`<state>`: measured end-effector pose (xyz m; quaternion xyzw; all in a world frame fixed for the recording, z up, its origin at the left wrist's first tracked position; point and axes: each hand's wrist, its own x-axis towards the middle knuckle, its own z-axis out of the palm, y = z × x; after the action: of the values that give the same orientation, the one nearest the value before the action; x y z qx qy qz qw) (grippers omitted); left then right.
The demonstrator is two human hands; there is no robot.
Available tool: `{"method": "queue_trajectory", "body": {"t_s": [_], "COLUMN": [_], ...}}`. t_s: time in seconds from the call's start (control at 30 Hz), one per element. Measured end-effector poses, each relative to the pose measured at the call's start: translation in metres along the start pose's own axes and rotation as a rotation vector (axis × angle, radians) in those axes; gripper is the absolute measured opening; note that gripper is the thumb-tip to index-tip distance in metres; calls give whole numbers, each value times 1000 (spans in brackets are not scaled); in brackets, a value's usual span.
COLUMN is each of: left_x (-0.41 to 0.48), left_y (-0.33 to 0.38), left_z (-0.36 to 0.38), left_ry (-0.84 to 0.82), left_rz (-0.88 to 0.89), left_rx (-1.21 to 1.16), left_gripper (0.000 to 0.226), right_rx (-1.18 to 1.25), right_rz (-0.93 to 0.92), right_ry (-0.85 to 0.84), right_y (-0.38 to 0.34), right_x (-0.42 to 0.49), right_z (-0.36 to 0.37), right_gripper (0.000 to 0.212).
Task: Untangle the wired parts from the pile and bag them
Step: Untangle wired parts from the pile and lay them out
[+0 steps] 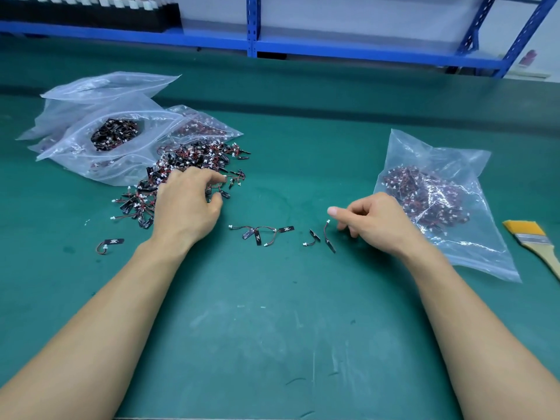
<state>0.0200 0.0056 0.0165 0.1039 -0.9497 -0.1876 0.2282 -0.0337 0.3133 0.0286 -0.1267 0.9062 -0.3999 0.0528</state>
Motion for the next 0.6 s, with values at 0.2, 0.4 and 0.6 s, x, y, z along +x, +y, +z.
{"method": "queue_trajectory", "body": {"t_s": [0.2, 0.4, 0.6], "left_x": [3, 5, 7], "left_y": [-8, -12, -11], "left_z": [0, 4, 11], "left_ry": [-82, -83, -62], "left_rz": [-45, 1, 73], "left_rx": [88, 104, 126], "left_gripper": [29, 31, 20], "right_rx": [-38, -86, -84], "right_rz": [3, -21, -31], "right_ry": [62, 57, 68], "right_y": [5, 8, 9], "right_x": [3, 5, 6], "right_z": [1, 2, 3], "right_gripper": [41, 39, 39]}}
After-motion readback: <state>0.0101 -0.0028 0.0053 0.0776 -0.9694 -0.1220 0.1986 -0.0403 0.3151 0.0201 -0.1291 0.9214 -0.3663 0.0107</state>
